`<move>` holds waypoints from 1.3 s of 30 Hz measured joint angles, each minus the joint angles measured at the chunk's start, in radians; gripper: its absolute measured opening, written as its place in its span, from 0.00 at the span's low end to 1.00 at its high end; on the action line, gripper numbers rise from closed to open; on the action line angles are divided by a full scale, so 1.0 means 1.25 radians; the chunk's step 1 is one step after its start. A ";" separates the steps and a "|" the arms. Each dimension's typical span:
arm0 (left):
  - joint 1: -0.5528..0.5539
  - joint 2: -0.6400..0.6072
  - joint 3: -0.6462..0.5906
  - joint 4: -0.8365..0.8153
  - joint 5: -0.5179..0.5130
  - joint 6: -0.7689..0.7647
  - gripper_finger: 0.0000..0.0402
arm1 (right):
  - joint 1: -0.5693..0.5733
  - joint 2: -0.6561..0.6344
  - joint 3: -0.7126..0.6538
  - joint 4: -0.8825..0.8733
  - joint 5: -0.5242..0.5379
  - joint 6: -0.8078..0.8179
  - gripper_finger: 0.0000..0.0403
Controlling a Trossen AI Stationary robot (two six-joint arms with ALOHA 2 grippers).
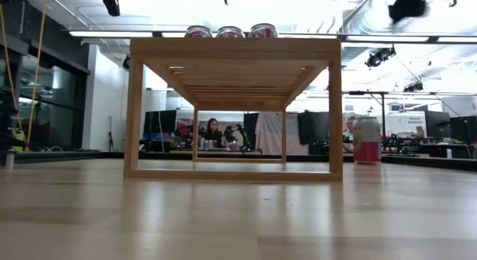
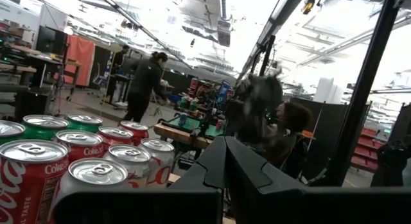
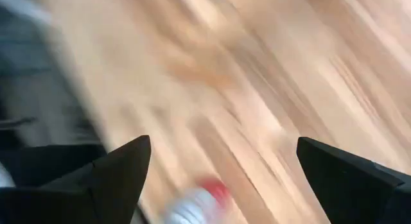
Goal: Place canned beverage on shelf
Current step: Put the top pink soda can on the shelf
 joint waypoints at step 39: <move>0.000 0.000 0.001 0.004 -0.093 0.044 0.02 | -0.693 0.112 -0.418 0.431 0.584 0.193 0.94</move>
